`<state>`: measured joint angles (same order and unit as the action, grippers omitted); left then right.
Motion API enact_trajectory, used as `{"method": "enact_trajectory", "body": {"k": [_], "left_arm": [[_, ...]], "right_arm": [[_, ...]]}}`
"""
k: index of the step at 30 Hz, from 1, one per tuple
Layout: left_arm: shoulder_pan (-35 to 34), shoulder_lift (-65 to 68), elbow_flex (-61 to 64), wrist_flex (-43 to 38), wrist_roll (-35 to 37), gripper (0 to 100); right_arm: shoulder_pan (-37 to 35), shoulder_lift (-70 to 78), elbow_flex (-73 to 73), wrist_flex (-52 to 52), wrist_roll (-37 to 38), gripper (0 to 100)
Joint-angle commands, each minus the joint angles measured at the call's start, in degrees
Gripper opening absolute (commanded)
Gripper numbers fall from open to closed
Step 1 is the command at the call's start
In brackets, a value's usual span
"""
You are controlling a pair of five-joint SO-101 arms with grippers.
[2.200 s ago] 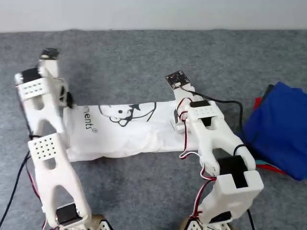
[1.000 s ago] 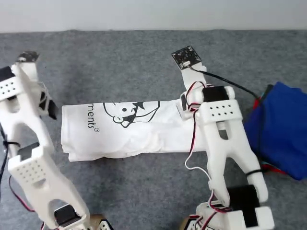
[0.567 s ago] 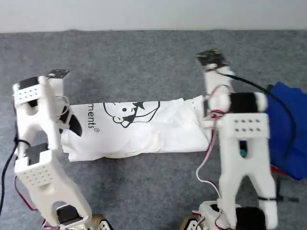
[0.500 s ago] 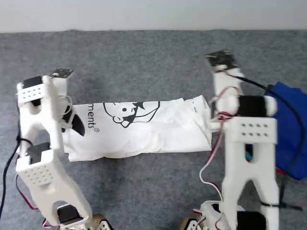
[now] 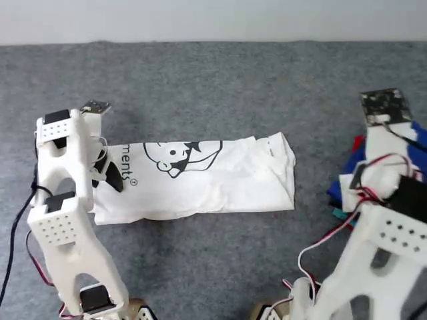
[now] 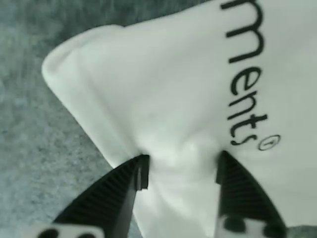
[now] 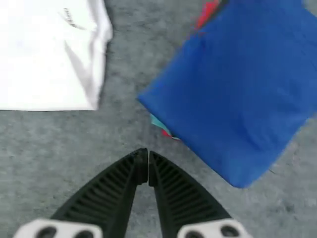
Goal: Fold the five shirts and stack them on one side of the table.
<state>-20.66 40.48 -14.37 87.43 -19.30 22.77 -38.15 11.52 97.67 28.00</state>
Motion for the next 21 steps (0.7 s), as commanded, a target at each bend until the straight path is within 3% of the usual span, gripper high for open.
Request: {"method": "enact_trajectory", "body": {"k": [1, 4, 13, 21], "left_arm": [[0.9, 2.7, -2.9, 0.9, -0.6, 10], [1.9, 3.1, -3.3, 1.0, -0.6, 1], [9.6, -7.0, -3.3, 6.3, -0.1, 2], [21.9, -20.3, -3.3, 9.4, 7.5, 2]], "right_arm": [[3.5, -3.7, 0.8, 0.4, 2.2, 1.5], [5.1, -6.1, 2.2, 0.3, 3.4, 1.5], [9.3, -10.9, 7.9, -0.2, 7.0, 1.4], [12.9, -14.5, 12.4, -0.2, 7.8, 1.2]]}}
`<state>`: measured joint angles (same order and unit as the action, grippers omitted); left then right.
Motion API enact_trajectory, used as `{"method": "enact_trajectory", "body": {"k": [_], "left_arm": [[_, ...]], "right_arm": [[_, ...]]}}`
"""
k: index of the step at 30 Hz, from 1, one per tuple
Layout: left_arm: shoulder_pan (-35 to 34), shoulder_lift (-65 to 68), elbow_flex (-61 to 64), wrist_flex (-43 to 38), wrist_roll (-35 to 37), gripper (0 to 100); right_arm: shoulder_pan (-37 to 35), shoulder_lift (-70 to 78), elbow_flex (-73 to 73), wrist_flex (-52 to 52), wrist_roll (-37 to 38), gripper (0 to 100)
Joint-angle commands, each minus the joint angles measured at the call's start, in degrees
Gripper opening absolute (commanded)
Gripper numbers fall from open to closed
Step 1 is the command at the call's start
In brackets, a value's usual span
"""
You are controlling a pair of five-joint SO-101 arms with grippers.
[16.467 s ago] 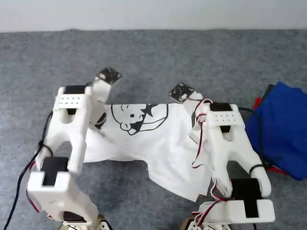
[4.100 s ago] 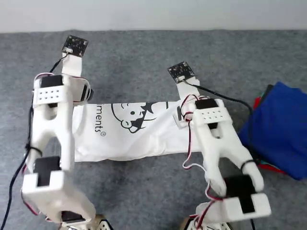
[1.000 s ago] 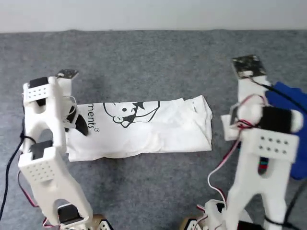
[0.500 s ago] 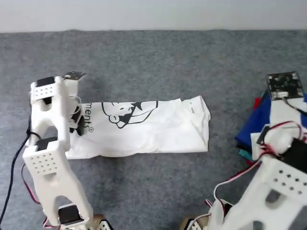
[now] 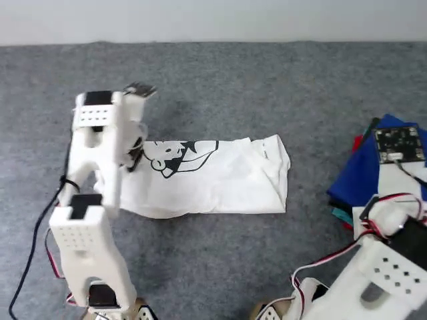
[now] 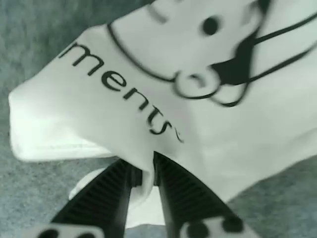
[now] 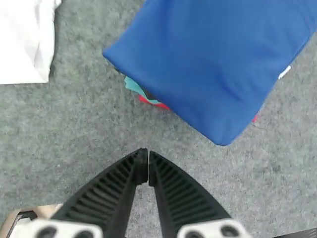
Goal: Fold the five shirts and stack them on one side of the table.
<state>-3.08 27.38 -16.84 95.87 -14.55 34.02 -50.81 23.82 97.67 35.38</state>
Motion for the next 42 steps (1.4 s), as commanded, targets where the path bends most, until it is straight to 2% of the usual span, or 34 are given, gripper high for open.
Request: {"method": "enact_trajectory", "body": {"k": [1, 8, 11, 18, 35, 42], "left_arm": [[6.2, -8.4, -0.8, 0.9, 4.0, 2], [18.4, -11.9, -3.2, 0.4, 8.8, 2], [22.1, -11.9, -4.0, -2.3, 10.5, 2], [31.1, -9.7, -4.1, -6.7, 10.8, 2], [37.9, -4.0, -4.1, -19.0, 10.5, 2], [38.5, -4.9, -4.2, -20.1, 12.7, 22]], "right_arm": [[2.2, -2.2, 0.4, -0.2, 0.4, 1.2], [4.9, -5.6, 5.4, -0.2, 2.4, 1.1], [5.7, -7.4, 7.7, -0.3, 2.7, 1.1], [5.6, -12.8, 12.7, -0.3, 2.5, 1.0], [5.7, -24.5, 18.9, 0.5, 2.7, 1.0], [5.7, -24.9, 19.2, 0.5, 2.7, 1.0]]}}
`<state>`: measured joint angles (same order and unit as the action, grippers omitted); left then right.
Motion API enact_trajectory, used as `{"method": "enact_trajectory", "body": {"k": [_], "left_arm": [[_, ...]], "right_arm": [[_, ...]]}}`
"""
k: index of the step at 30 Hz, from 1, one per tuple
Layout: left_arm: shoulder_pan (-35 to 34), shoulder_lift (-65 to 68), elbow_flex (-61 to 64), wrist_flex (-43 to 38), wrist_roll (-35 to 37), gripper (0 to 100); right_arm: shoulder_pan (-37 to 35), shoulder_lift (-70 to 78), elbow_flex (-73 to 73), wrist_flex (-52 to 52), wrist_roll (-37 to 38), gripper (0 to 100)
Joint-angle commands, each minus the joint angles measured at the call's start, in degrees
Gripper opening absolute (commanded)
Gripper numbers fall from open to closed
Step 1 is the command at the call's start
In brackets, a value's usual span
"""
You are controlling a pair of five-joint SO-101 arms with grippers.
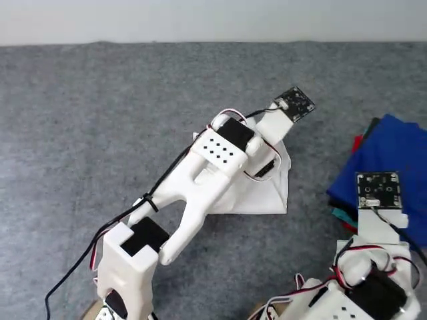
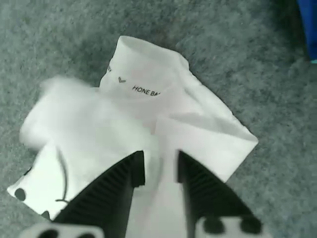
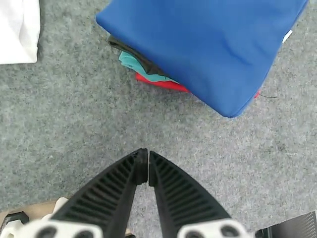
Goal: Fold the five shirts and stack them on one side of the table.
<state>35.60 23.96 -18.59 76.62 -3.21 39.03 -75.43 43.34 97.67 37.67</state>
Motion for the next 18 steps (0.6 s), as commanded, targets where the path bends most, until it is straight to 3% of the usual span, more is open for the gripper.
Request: {"method": "enact_trajectory", "body": {"k": [1, 6, 13, 18], "left_arm": [[-0.4, -2.1, -2.7, 0.0, 1.4, 22], [-4.7, -6.1, -3.3, 4.2, -0.4, 20], [-14.3, -9.0, -3.1, 7.3, -5.7, 4], [-18.4, -5.1, -2.9, 8.4, -5.8, 2]], "right_arm": [[0.7, -0.3, -0.4, 0.5, 0.4, 1.0], [0.7, -0.4, -0.4, 1.6, 0.5, 1.0], [0.7, -0.4, -0.4, 3.5, 0.5, 1.0], [0.7, -0.4, -0.4, 3.6, 0.5, 1.0]]}}
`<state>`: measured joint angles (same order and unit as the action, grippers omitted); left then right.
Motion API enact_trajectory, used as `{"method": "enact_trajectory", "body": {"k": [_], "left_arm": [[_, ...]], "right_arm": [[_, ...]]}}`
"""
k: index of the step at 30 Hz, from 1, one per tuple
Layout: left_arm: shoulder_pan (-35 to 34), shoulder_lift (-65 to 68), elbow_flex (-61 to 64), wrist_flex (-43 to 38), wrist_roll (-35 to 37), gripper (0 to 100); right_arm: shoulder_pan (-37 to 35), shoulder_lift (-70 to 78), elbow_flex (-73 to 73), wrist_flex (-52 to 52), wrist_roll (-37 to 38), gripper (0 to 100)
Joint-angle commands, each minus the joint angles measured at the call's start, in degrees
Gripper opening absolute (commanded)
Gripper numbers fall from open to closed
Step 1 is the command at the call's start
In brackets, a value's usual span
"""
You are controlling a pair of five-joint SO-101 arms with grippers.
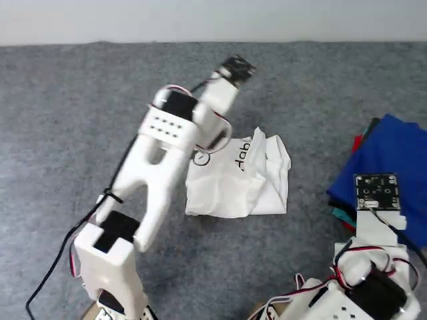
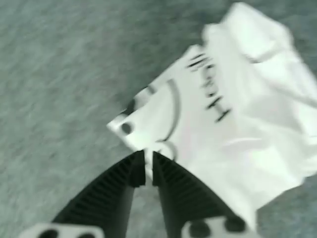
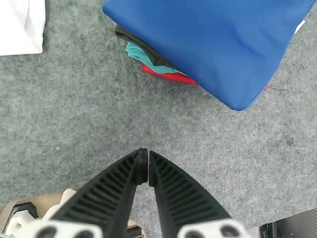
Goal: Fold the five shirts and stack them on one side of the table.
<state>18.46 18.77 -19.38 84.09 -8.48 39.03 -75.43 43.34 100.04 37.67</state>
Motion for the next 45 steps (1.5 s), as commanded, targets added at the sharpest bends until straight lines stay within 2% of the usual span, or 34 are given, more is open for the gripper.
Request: {"method": "enact_trajectory", "body": {"k": [1, 5, 10, 15, 19, 21, 24, 31, 40, 45], "left_arm": [[-1.1, 1.7, -2.1, 1.0, -0.5, 2], [2.6, 9.6, -2.1, 3.2, -0.6, 2], [12.0, 14.9, -2.4, 5.3, -0.5, 2], [21.9, 10.3, -2.9, 5.4, -0.2, 2], [24.4, 4.7, -3.0, 5.4, -0.4, 2], [23.1, 3.0, -2.9, 5.4, -0.5, 2], [17.7, 2.0, -3.0, 4.8, -0.6, 2], [5.7, 2.7, -2.8, -1.8, -3.2, 2], [-0.2, 14.3, -3.0, -9.4, -3.4, 2], [-2.8, 20.1, -4.9, -9.6, -3.4, 2]], "right_arm": [[0.7, -0.4, -0.4, 1.2, 0.5, 1.0], [0.7, -0.4, -0.5, 1.4, 0.5, 1.0], [0.7, -0.4, -0.7, 1.4, 0.5, 1.0], [0.7, -0.4, -0.7, 1.4, 0.5, 1.0], [0.7, -0.4, -0.7, 1.4, 0.5, 1.0], [0.7, -0.4, -0.7, 1.4, 0.5, 1.0], [0.7, -0.4, -0.7, 1.4, 0.5, 1.0], [0.7, -0.4, -0.7, 1.3, 0.4, 1.0], [0.7, -0.4, -0.7, 1.3, 0.4, 1.0], [0.7, -0.4, -0.7, 1.4, 0.4, 1.0]]}}
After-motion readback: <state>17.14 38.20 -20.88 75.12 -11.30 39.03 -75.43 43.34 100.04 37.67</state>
